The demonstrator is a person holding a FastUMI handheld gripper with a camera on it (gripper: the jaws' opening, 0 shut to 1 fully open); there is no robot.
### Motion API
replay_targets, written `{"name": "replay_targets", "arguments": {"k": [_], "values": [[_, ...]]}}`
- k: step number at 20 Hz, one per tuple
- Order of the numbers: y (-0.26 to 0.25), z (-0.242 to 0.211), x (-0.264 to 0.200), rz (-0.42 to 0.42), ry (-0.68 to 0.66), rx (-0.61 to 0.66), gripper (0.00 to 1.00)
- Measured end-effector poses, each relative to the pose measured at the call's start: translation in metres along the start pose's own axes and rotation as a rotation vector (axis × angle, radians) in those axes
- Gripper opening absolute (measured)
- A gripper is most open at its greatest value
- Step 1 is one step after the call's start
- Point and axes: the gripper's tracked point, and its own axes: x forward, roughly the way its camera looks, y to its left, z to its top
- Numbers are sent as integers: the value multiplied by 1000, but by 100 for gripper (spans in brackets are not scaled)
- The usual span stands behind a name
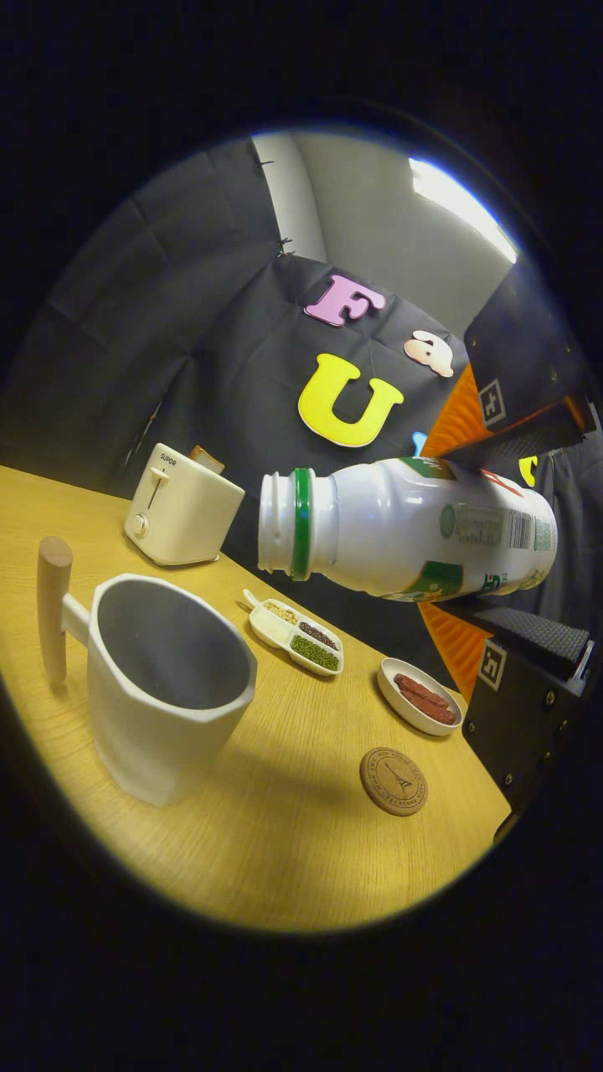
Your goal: Take the bottle from table, then pour the juice into the cup, finally place the bottle on the coaster
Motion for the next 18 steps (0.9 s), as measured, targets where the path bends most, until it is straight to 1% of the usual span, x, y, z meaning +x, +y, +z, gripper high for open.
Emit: {"name": "replay_targets", "arguments": {"k": [4, 8, 12, 16, 18], "values": [[24, 6, 0, 68, -19, 163, 77], [33, 12, -3, 94, -37, 284, 77], [41, 18, -6, 142, -63, 488, 77], [47, 20, -5, 152, -83, 668, 77], [56, 19, -1, 179, -87, 763, 77]]}}
